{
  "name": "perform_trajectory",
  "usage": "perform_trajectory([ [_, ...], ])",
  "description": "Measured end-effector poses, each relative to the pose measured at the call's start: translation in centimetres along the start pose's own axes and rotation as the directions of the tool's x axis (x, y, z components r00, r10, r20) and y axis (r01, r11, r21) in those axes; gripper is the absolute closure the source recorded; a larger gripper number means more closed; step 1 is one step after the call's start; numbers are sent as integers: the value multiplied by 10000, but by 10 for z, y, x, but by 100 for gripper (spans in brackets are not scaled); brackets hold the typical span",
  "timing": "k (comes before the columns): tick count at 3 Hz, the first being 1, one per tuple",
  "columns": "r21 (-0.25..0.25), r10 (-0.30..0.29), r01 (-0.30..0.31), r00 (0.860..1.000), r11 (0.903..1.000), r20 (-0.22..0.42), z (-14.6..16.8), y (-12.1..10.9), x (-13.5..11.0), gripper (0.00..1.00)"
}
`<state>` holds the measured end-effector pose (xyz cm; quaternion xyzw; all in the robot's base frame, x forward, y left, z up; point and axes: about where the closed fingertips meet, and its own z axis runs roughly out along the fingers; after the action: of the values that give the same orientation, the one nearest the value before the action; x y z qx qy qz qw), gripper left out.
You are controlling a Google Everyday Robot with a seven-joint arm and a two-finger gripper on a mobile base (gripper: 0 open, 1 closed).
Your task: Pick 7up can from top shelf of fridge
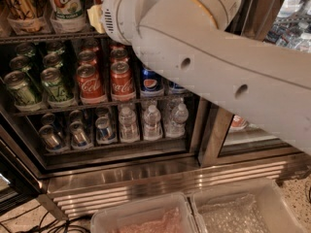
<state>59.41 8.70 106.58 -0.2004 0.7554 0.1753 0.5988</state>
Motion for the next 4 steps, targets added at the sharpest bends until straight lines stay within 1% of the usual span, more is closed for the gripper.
perform_trajectory([
  [2, 397, -342, 335, 9993, 9986, 172, 14, -6, -8, 36],
  [3, 589, -546, 534, 9983, 9968, 185, 21, -10, -10, 26],
  [4, 793, -757, 737, 9969, 9941, 223, 27, -15, -14, 23],
])
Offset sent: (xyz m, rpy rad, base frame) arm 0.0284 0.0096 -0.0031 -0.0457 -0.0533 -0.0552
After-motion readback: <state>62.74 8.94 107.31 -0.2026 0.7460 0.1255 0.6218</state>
